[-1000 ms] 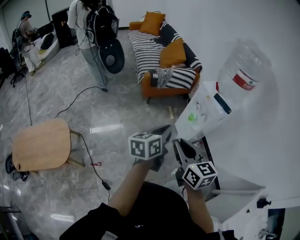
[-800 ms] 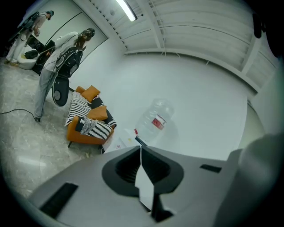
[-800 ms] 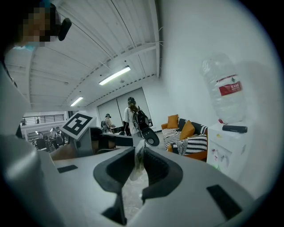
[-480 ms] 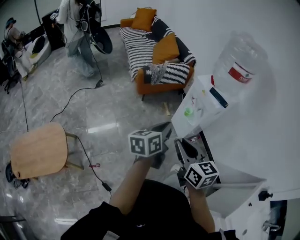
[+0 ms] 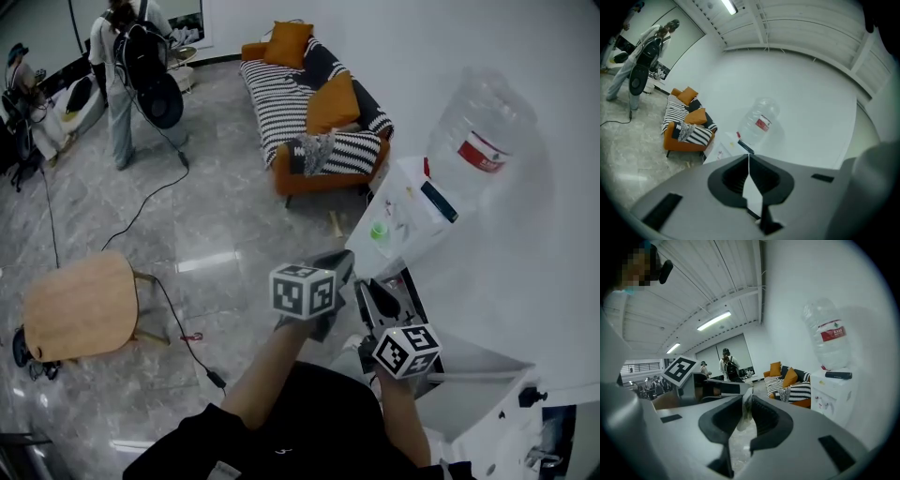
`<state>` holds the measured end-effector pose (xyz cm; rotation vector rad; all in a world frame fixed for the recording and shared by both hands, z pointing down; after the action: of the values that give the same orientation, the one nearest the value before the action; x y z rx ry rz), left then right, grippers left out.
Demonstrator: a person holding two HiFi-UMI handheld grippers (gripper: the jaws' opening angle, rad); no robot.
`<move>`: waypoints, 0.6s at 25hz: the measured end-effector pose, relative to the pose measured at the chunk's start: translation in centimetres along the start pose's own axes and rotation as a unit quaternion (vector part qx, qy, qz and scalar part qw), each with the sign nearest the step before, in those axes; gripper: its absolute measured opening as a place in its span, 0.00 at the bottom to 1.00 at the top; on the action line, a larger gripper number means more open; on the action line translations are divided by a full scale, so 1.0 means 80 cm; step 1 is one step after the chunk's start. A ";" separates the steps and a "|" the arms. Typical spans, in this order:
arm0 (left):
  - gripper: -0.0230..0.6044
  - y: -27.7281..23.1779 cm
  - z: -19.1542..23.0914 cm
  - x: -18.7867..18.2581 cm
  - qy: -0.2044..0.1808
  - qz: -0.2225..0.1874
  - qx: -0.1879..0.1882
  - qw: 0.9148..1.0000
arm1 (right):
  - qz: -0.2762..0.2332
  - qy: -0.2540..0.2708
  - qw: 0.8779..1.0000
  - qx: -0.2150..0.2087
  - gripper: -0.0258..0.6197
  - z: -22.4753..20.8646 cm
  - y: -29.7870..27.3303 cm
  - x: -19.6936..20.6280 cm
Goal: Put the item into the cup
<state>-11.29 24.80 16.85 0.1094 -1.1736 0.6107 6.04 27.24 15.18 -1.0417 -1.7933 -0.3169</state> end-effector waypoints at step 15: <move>0.06 0.008 0.011 -0.001 0.003 -0.002 -0.011 1.000 | -0.001 0.007 1.000 0.010 0.14 0.002 -0.009 -0.007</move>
<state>-12.32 24.96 16.98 0.0901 -1.1738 0.5940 5.47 26.65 14.78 -1.0209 -1.7816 -0.3070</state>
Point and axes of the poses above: the fingertips, and each gripper's own axes: y backward along the fingers, z to its left, x out of its underside, the point moved 10 cm from there along y, backward along the fingers, and after that the axes turned 13 degrees about -y, right-handed, at the moved point
